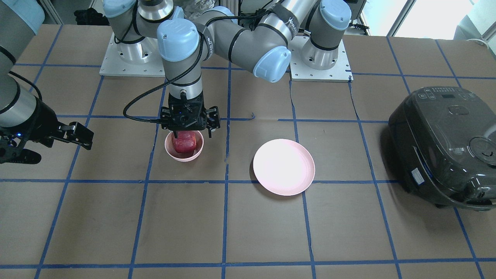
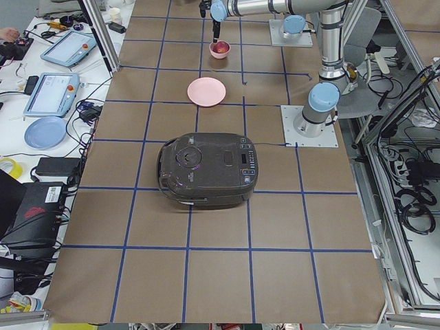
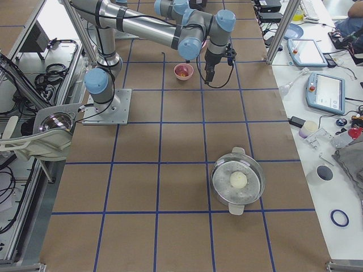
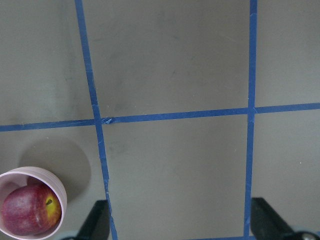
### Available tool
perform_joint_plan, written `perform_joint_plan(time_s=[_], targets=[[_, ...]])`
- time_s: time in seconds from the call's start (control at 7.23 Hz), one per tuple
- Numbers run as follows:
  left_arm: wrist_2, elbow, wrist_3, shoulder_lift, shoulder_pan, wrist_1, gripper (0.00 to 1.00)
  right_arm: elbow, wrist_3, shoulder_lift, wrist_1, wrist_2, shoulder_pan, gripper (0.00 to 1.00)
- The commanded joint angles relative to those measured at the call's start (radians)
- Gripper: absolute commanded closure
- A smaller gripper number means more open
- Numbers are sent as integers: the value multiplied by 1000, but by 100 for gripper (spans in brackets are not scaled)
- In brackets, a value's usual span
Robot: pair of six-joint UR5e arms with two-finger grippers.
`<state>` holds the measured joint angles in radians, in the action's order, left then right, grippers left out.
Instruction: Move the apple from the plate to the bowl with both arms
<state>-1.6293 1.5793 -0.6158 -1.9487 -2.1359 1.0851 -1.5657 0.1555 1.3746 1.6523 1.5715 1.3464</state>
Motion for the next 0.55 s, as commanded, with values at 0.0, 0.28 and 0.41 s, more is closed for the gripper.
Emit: perform_joint_plan(time_s=[0.0,0.28,0.41], targets=[[6,-1,225,130,165,192,0,1,-11,46,1,2,2,0],[61,8,347,238,388,284,0,-5,-17,84,-14,-1,22,0],[66,1,469,290,481,327,0,-4,-19,87,-14,-1,49,0]])
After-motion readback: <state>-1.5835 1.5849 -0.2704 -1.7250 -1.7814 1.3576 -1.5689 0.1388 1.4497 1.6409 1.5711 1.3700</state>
